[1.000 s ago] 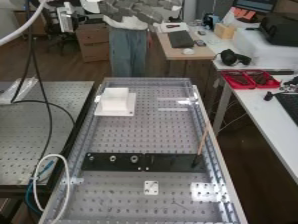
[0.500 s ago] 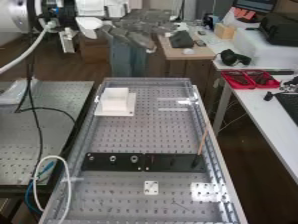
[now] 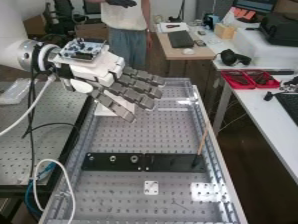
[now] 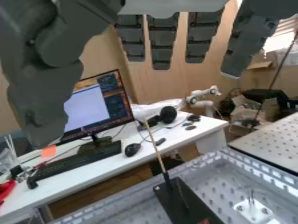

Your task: Grab the bearing and place it in the white container

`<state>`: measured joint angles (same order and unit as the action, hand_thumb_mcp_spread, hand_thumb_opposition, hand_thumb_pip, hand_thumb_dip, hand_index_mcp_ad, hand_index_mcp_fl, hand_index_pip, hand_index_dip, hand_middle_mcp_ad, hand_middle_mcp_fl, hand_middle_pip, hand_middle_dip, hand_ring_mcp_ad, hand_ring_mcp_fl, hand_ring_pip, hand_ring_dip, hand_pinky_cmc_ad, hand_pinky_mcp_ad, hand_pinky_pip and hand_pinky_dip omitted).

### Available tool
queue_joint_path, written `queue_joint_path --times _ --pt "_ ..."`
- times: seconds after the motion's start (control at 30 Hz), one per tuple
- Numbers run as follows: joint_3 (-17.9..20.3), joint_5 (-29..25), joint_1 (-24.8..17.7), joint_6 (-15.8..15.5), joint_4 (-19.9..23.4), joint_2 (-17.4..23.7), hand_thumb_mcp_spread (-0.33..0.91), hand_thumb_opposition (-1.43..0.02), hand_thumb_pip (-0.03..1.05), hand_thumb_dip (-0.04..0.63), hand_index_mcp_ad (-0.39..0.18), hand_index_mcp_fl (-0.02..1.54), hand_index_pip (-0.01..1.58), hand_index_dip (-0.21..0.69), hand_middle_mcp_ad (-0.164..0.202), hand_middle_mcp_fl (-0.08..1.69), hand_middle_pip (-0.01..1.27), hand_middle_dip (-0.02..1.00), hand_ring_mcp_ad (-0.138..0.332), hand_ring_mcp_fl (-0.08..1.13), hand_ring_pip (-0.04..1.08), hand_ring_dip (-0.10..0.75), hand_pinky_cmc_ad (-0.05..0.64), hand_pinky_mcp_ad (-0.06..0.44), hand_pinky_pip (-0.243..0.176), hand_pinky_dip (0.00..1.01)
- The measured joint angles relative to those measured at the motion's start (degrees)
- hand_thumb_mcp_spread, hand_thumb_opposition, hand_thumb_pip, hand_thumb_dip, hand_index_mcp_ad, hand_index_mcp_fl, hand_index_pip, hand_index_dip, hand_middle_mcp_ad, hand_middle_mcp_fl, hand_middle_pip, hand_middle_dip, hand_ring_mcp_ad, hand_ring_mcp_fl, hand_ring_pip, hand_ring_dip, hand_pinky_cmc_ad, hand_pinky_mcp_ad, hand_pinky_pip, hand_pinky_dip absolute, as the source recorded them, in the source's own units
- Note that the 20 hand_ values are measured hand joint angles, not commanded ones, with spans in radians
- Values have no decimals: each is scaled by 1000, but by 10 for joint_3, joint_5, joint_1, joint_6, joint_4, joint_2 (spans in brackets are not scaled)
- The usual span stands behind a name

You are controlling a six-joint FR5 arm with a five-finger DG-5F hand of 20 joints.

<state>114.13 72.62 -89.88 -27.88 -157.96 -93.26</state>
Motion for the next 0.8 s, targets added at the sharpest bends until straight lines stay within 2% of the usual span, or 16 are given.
queue_joint_path --times 0.2,0.3,0.43,0.6,0.8 --pt "20 -23 7 23 14 -23 325 -710 482 161 -16 113 229 63 72 72 126 171 147 12 103 87 361 309 -61 286" --pt "32 -33 11 29 27 -30 346 -709 482 164 -23 138 374 63 73 72 126 171 147 12 103 87 361 309 -61 286" --pt "48 -49 14 35 46 -37 351 -721 536 164 -24 141 562 63 70 72 126 171 147 12 103 87 361 309 -61 283" --pt "61 -60 17 32 69 -49 354 -730 536 176 -45 185 770 58 70 68 126 171 147 12 103 87 361 309 -61 286" --pt "65 -60 25 21 94 -74 391 -752 536 176 -56 180 1035 94 72 56 126 175 147 12 103 87 361 305 -61 269"
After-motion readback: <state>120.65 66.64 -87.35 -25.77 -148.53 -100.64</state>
